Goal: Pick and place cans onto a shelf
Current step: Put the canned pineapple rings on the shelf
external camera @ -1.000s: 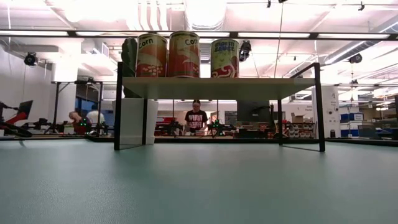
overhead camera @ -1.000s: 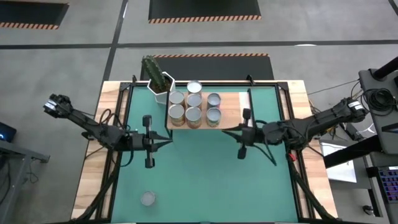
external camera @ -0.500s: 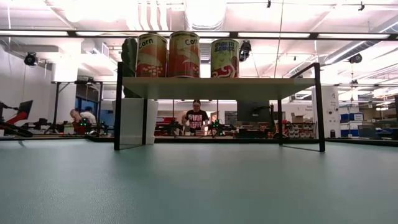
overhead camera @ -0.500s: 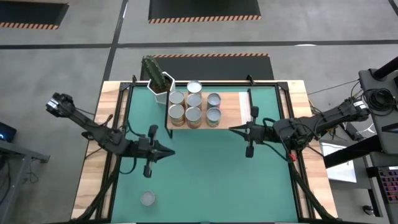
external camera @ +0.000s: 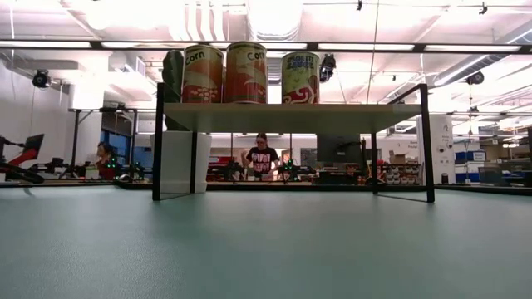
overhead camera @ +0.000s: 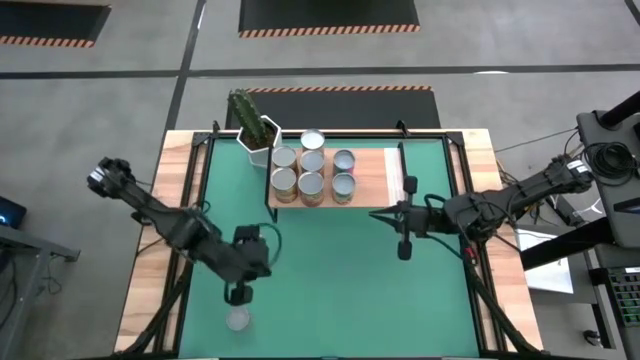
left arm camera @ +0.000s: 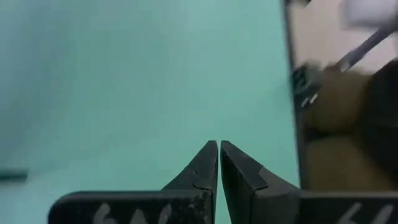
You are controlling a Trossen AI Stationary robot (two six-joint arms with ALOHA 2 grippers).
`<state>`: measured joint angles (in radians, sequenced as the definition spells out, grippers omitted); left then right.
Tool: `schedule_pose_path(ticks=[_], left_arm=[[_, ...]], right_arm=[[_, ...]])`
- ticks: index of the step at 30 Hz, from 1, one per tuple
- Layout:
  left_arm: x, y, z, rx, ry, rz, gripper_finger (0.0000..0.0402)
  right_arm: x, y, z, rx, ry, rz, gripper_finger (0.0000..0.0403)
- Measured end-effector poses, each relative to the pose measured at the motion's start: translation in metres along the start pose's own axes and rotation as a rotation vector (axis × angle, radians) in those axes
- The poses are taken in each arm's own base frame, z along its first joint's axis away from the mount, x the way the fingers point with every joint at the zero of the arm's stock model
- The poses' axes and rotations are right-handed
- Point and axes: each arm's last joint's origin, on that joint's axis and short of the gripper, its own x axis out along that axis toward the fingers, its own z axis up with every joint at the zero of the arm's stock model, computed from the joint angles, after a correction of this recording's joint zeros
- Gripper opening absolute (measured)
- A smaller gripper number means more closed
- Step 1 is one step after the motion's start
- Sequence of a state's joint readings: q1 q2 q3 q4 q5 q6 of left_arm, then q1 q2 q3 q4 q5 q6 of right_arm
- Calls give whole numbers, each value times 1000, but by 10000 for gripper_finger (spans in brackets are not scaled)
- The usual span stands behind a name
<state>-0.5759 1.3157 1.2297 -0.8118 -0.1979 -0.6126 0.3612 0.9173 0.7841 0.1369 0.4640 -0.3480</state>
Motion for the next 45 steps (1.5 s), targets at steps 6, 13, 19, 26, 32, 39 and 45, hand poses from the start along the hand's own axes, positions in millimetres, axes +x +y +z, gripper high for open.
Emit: schedule_pose_path(ticks=[6,13,19,26,32,39,45], left_arm=[[34,-25,-20,-13,193,-7,1],[60,-46,-51,-49,352,21,1],[65,-53,-53,-165,413,-5,15],[72,-56,-63,-280,541,-5,117],[83,-62,-63,-296,551,18,265],[89,-67,-72,-294,560,48,388],[88,-71,-87,-297,528,107,384]], right_arm=[[-2,4,3,-12,-19,20,9],[-3,4,4,-8,-23,21,9],[-3,4,5,-7,-24,21,9],[-3,4,5,-5,-24,21,9],[-3,4,4,-8,-19,22,9],[-3,4,4,-14,-18,22,9],[-3,4,4,-32,-18,22,9]])
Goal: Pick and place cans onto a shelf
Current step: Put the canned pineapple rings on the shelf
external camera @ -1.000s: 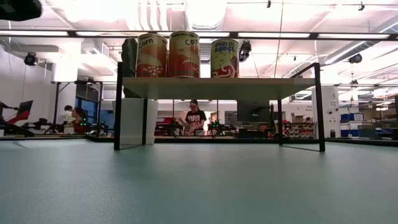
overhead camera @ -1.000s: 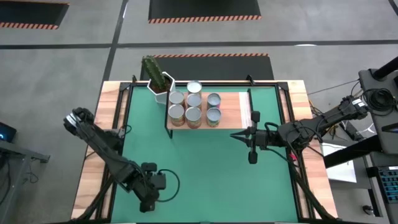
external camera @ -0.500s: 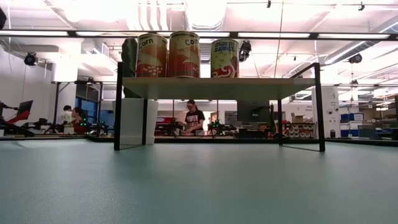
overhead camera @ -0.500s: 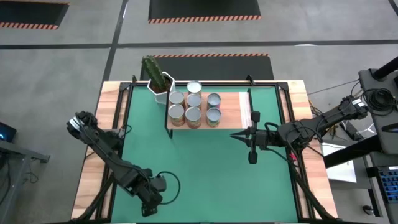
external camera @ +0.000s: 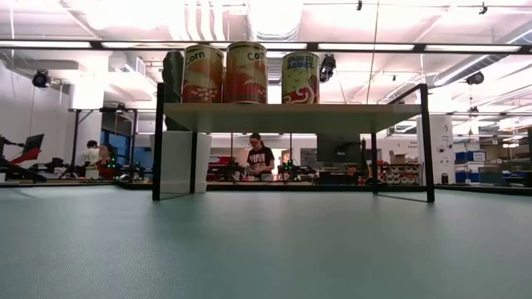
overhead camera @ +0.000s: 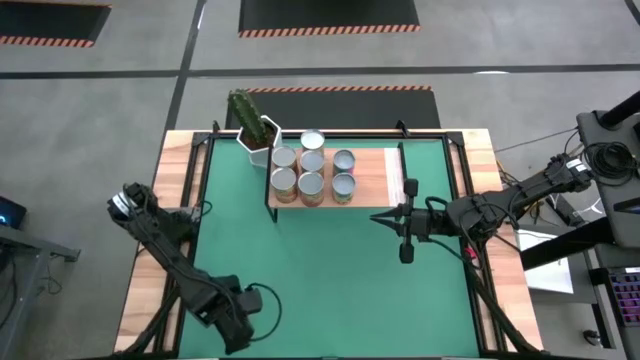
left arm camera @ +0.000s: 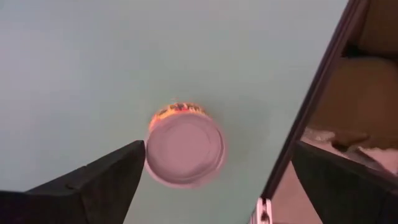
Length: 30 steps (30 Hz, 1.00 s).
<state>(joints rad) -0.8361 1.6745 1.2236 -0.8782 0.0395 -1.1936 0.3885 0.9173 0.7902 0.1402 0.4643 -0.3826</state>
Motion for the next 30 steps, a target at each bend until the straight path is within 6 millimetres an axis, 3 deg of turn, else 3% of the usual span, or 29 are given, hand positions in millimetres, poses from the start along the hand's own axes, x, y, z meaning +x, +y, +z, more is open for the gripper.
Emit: schedule_pose_path(ticks=[7,20,30], left_arm=[[4,-3,-13,-12,-60,47,384],[33,-10,-25,-13,-54,134,384],[36,-9,-36,-33,-89,189,384]], right_arm=[[0,-1,1,-24,-7,-4,9],[0,-2,3,-66,-30,-14,9],[0,-2,5,-83,-47,-23,9]])
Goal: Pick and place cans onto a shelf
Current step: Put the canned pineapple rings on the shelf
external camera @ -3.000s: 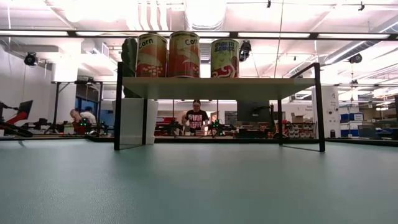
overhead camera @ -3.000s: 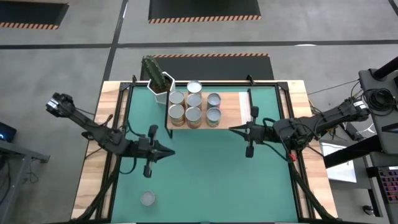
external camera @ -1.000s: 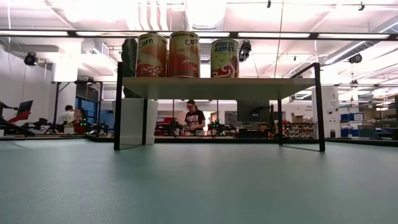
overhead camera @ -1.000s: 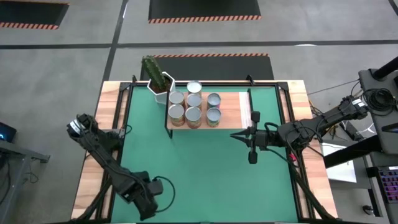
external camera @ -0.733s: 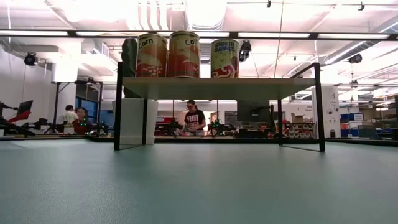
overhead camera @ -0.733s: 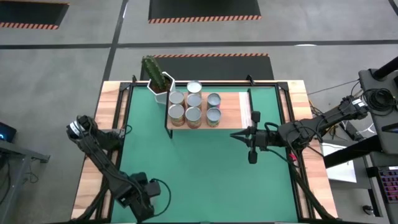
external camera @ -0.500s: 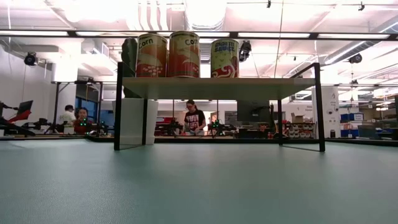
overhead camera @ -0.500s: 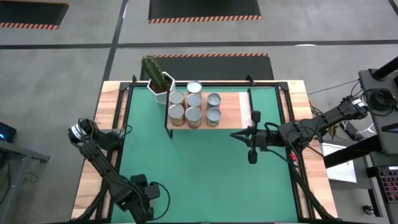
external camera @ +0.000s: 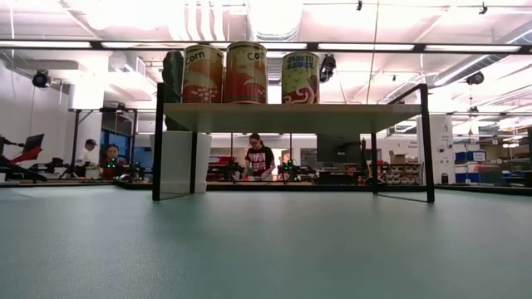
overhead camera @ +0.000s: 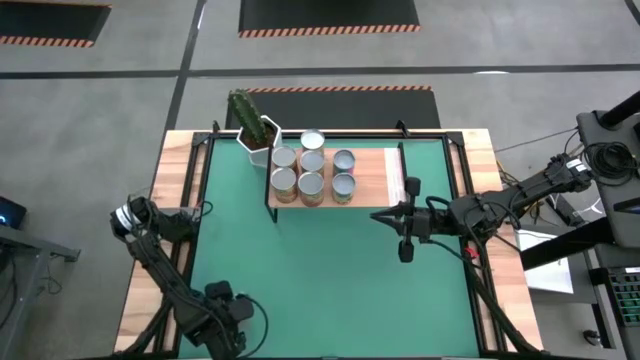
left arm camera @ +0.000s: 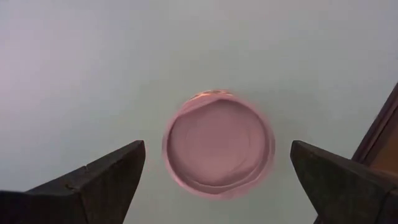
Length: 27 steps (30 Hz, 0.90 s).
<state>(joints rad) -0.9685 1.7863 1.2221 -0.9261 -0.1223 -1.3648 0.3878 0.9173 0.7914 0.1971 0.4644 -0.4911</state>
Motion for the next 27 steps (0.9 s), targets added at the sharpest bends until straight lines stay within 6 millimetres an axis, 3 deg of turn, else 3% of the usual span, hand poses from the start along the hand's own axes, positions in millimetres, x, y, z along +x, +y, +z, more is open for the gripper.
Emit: schedule_pose_path(ticks=[18,27], left_arm=[[11,3,-5,-23,-30,-13,382],[19,5,-8,-24,-21,-24,326]], right_arm=[[0,0,0,-6,-2,-1,9],[0,0,0,-6,-2,-1,9]])
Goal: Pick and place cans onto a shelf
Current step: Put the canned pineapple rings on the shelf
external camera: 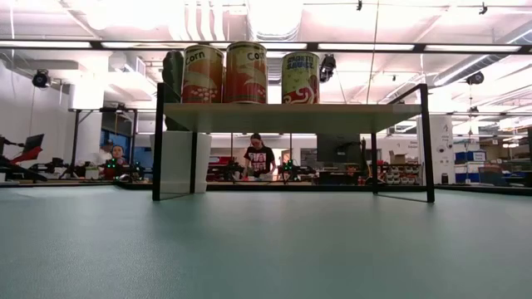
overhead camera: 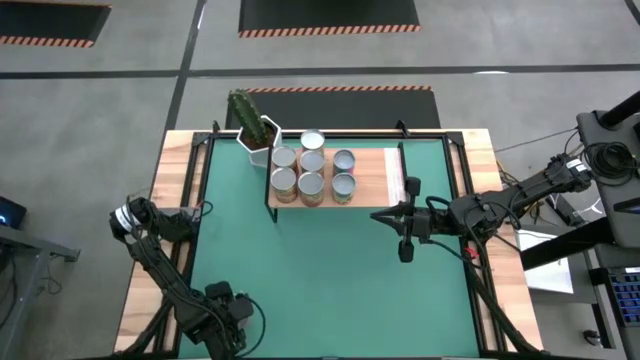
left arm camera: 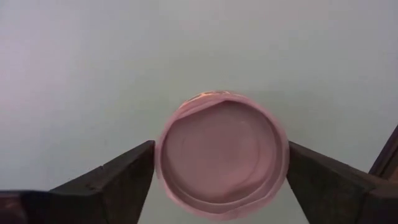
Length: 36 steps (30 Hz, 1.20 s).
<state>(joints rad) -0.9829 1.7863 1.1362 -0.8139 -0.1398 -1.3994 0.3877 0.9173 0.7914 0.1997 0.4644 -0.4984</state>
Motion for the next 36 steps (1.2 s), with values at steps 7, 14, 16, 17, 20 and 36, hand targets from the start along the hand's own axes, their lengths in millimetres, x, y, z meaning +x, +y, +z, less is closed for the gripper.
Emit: schedule_pose_path(ticks=[7,14,16,17,20,36], left_arm=[[0,0,0,2,7,0,267],[-2,-1,0,8,16,-1,281],[-8,-4,1,34,29,-3,282],[-12,-6,2,45,29,-6,282],[-26,-10,8,85,33,13,282],[-98,5,100,332,26,115,282]], right_arm=[[0,0,0,0,0,0,9],[0,0,0,6,1,0,9],[0,0,0,5,1,0,9],[0,0,0,5,1,0,9],[0,0,0,7,0,0,9],[-28,-3,6,61,0,63,9]])
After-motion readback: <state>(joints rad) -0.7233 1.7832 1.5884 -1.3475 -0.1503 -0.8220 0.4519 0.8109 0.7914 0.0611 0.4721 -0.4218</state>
